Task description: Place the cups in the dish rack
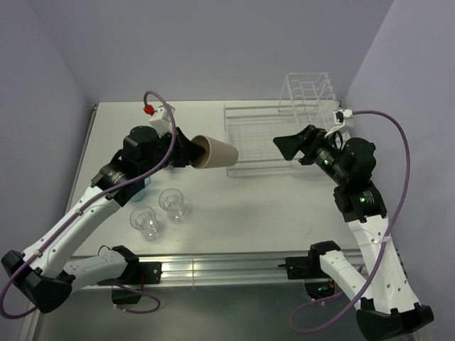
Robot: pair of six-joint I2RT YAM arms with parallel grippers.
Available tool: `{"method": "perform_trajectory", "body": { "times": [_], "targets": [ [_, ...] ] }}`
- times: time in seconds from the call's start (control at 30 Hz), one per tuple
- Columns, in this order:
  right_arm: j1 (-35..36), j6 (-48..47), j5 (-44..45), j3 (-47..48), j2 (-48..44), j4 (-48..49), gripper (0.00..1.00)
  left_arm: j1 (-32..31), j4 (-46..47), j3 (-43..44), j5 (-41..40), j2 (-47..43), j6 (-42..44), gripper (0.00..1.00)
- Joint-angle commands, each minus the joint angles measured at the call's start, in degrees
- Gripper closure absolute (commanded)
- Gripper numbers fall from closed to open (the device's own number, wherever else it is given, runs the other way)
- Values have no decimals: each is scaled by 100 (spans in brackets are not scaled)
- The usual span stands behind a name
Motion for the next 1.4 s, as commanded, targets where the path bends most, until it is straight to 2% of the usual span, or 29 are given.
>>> {"method": "perform_trajectory", "body": {
  "times": [0.0, 0.13, 0.23, 0.43, 0.53, 0.77, 0.9, 1.03, 1.37],
  "targets": [
    [258, 186, -632, 336, 0, 490, 1, 251, 702, -32, 1861, 60, -113, 100],
    [836, 327, -792, 266, 131, 921, 0, 777, 1984, -549, 3233, 86, -806, 100],
    [1093, 406, -844, 65, 202, 1307, 0, 980, 3030, -770, 3824, 86, -1280, 100],
    [1199, 960, -1520, -472, 500, 2624, 0, 1253, 4812, -1349, 4564, 385, -2326, 100],
    [1286, 1004, -1627, -525, 667, 2881, 0, 1306, 5683, -1561, 4811, 525, -2819, 100],
    [1523, 1530, -1934, -789, 852, 3742, 0, 1324, 6511, -1693, 4881, 754, -3286, 100],
    [1831, 1646, -1909, -789, 984, 4023, 0, 1315, 6592, -1676, 4855, 833, -3339, 100],
    [2138, 1699, -1856, -727, 1055, 4041, 0, 1315, 6636, -1685, 4820, 877, -3331, 100],
    [2394, 1716, -1715, -622, 1134, 3998, 3, 1315, 6654, -1720, 4793, 974, -3269, 100]
  ]
}}
